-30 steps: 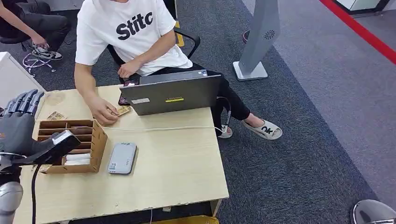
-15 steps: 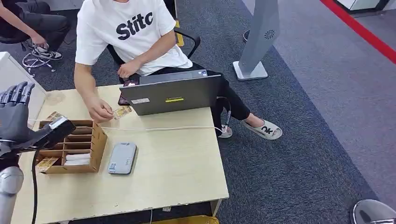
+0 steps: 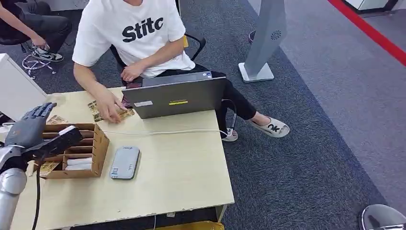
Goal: Pass the card to the sensor for recognition and then transmit it.
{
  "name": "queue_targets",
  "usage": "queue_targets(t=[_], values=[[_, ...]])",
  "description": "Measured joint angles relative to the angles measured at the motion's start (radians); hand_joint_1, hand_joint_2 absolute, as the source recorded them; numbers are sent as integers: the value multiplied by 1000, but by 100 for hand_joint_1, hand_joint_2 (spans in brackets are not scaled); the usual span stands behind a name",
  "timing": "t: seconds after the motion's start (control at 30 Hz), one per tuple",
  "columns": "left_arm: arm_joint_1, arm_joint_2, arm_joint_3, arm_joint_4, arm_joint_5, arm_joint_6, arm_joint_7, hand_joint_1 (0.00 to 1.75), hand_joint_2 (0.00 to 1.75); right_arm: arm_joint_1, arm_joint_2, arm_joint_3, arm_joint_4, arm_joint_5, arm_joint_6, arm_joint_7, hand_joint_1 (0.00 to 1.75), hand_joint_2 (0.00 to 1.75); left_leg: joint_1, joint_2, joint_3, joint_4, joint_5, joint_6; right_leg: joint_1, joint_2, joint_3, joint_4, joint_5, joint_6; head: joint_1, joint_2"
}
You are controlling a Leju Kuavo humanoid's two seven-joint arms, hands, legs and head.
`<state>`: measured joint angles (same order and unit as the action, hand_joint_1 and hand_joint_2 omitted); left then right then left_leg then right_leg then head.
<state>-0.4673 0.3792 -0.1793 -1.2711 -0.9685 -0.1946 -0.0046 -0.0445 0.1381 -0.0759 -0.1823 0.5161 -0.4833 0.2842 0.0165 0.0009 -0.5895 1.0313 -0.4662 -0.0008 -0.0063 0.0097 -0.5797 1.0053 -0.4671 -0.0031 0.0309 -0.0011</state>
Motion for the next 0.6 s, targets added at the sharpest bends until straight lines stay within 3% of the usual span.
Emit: queue_targets(t=[0.17, 0.43, 0.47, 0.5, 0.6], values=[[-10, 18, -22, 27, 3, -14, 6, 0, 175, 0, 0, -9, 0, 6, 0, 4, 0, 175, 0, 0, 0, 0, 0, 0, 0, -1, 0, 0, 0, 0, 0, 0], [-18, 12, -47, 59, -4, 21, 22, 0, 175, 0, 0, -10, 0, 16, 1, 2, 0, 175, 0, 0, 0, 0, 0, 0, 0, 0, 0, 0, 0, 0, 0, 0], [-19, 9, -51, 65, -7, 29, 23, 0, 175, -1, 0, -10, 0, 18, 1, 0, 0, 175, 0, 0, 0, 0, 0, 0, 0, -1, 0, 0, 0, 0, 0, 0], [-21, 0, -66, 90, -22, 87, 16, 0, 175, 0, 0, -10, 0, 31, 2, -1, 0, 175, 0, 0, 0, 0, 0, 0, 0, 0, 0, 0, 0, 0, 0, 0], [-20, -9, -70, 106, -31, 129, 6, 0, 175, -1, 0, -10, 0, 39, 2, 0, 0, 175, 0, 0, 0, 0, 0, 0, 0, 0, 0, 0, 0, 0, 0, 0]])
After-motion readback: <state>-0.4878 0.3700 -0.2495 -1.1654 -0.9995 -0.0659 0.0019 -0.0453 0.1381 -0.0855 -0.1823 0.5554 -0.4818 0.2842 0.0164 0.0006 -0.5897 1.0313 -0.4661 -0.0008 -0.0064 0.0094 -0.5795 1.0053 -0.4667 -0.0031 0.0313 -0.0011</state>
